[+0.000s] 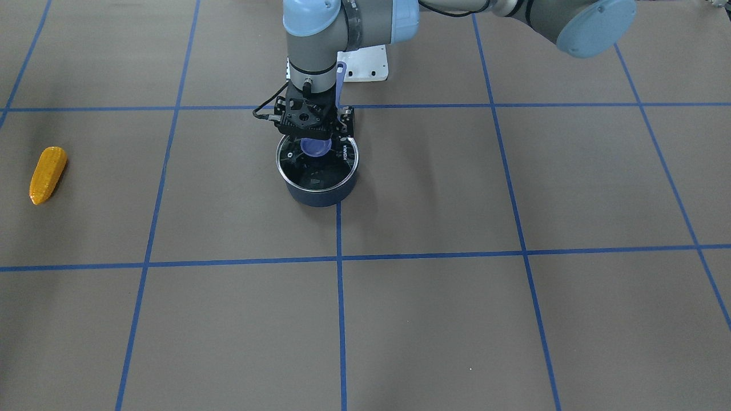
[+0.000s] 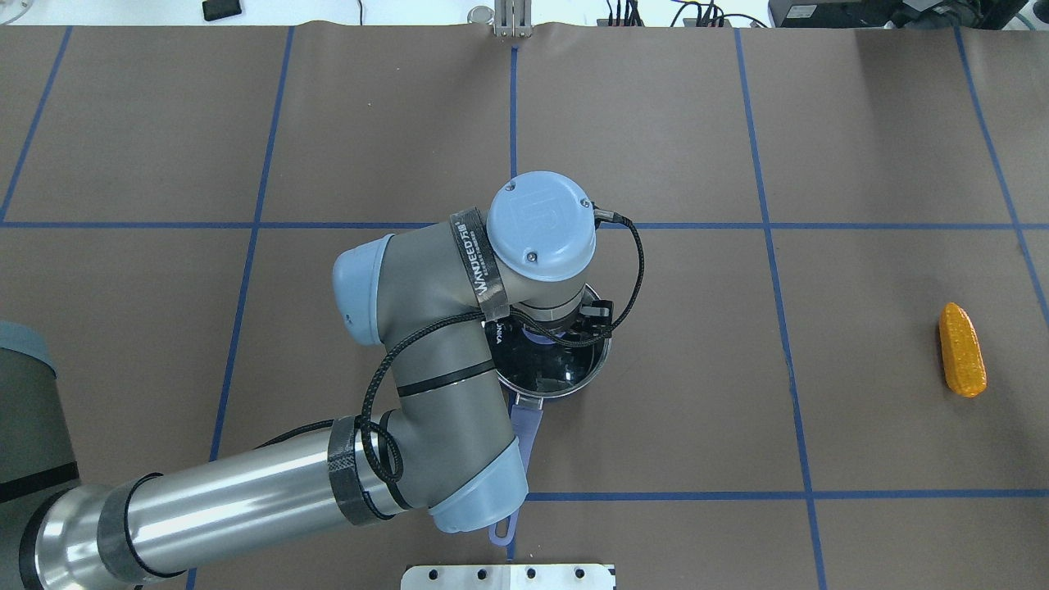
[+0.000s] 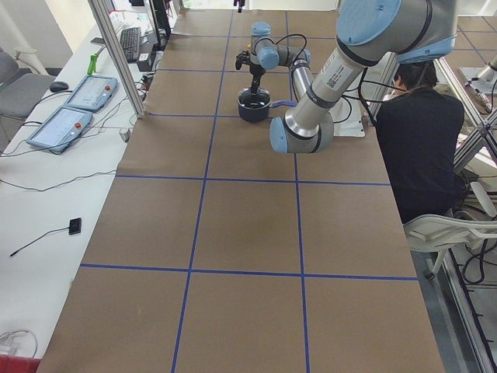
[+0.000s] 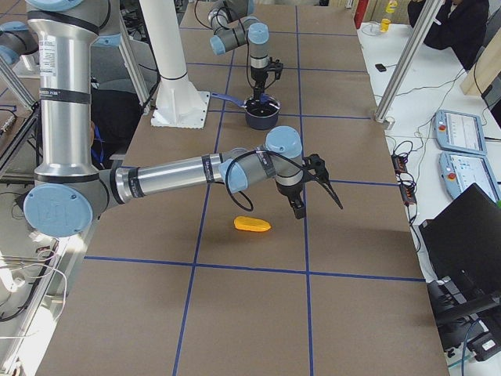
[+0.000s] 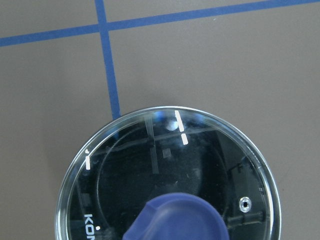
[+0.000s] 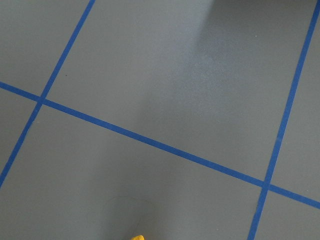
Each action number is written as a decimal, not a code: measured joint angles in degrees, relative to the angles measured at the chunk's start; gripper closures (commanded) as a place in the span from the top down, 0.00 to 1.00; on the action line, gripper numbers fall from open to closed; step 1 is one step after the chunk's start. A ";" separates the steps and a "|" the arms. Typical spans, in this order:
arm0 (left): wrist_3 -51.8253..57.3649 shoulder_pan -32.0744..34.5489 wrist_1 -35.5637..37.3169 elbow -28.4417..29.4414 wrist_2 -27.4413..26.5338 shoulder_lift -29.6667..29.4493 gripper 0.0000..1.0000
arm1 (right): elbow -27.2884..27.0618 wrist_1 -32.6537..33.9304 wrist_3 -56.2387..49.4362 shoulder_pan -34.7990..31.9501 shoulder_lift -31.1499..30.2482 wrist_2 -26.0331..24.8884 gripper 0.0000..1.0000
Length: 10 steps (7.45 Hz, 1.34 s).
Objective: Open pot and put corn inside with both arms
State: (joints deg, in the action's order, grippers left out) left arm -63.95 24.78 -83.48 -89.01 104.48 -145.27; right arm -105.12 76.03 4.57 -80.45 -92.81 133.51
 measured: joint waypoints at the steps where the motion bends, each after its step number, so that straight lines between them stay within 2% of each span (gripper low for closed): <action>1: -0.02 0.00 -0.06 0.03 -0.15 0.04 0.96 | 0.00 0.00 0.00 0.05 0.00 0.00 1.00; 3: -0.23 -0.04 -0.15 0.12 -1.17 0.07 0.89 | 0.00 0.00 0.00 0.10 0.00 0.00 1.00; 9: 0.13 -0.04 -0.19 0.01 -1.65 0.06 0.88 | 0.16 0.03 0.00 0.33 0.28 -0.04 1.00; 10: 0.12 -0.07 -0.19 0.04 -1.65 0.09 0.81 | 0.37 0.02 -0.02 0.39 0.37 -0.02 1.00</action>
State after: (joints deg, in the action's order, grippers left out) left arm -63.83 24.71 -83.67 -88.98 102.83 -145.18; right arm -104.75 76.05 4.55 -80.06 -92.45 133.48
